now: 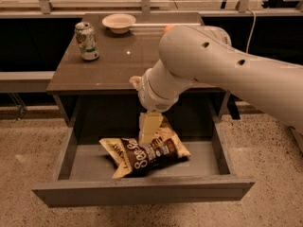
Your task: Pick brown chip bag from top drawer and place on counter
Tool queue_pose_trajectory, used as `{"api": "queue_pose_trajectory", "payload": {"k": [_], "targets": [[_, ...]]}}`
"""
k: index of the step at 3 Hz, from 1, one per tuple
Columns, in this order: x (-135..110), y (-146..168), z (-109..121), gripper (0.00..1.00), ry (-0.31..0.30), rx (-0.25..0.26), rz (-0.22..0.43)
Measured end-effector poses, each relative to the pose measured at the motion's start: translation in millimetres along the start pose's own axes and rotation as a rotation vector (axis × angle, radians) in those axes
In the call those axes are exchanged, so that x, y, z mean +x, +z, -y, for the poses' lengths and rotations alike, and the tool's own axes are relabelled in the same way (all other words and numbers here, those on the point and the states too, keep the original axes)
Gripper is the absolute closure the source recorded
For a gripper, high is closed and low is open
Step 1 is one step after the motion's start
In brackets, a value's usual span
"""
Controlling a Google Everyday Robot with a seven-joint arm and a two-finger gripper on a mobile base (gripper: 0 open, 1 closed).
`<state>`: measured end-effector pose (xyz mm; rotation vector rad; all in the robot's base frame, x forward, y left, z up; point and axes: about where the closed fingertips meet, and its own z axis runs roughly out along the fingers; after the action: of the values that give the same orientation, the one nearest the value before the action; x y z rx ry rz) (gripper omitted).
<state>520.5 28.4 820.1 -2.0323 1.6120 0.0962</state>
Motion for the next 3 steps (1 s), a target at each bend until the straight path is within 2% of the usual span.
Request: {"api": "queue_pose_trajectory", "payload": {"k": [1,2,3], "targets": [[0.0,0.0,0.0,0.0,0.0,0.0,0.0],[14.9,32.9,-17.7,0.0,-0.004,-0.081,-0.035],[29.1,80.1,-44.2,0.0,-0.037,-0.184,-0.102]]}}
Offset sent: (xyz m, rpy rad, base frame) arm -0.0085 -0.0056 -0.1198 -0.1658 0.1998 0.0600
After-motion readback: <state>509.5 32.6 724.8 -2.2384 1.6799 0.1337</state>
